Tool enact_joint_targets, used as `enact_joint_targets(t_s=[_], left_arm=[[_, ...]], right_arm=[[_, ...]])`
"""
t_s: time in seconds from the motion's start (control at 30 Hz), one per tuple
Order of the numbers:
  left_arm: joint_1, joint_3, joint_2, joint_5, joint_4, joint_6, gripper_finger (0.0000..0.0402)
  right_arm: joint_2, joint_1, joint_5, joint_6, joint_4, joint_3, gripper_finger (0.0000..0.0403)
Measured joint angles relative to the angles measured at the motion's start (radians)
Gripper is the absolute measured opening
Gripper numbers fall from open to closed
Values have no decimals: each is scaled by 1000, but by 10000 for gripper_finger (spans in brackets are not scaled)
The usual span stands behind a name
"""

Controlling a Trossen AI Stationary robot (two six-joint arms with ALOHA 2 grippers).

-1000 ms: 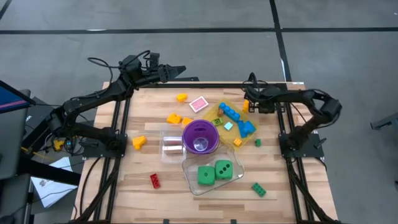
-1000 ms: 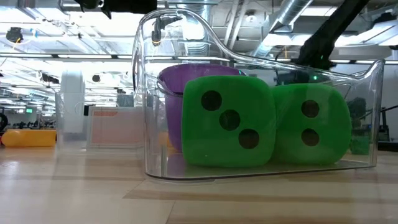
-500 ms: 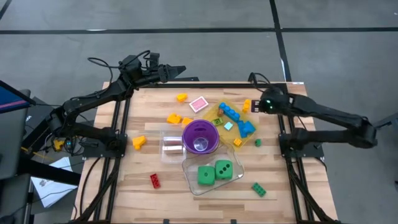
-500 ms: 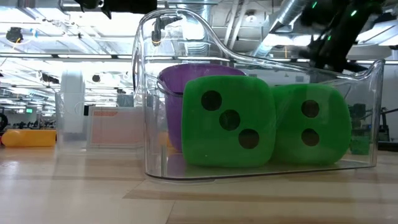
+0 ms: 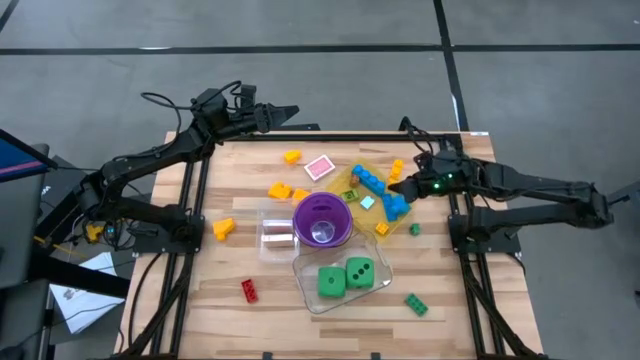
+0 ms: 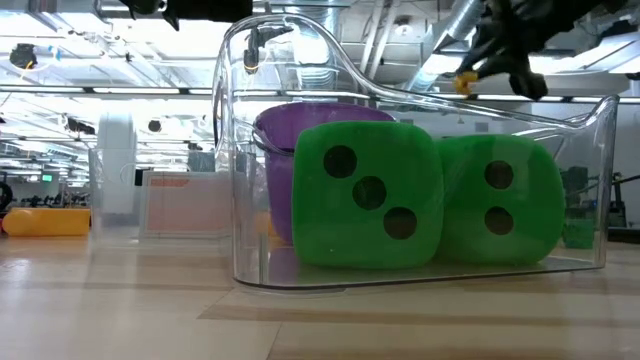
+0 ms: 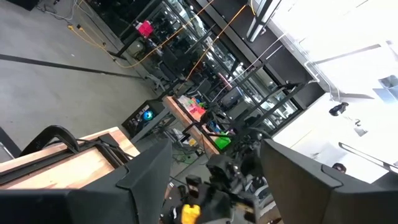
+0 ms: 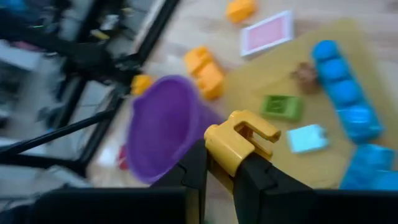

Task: Pick & Place Toys
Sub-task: Put the small yellow game piece into the yellow bin

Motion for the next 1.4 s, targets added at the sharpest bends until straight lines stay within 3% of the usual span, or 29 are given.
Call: enact_joint_targets(t_s=[0.33,0.5,1.1,1.4], left_arm=[[0,0,0,0,0,0,241],[-2,0,0,0,0,0,241],[-2,0,0,0,0,7,241],[-2,0,0,0,0,7,241]], right_arm=[[-31,22,-94,34,15,0,37],[-25,25,-111,50,-70,0,37],[349,84,-109,-35,-145,-1,37],[415,118,-90,7,-133,0,37]])
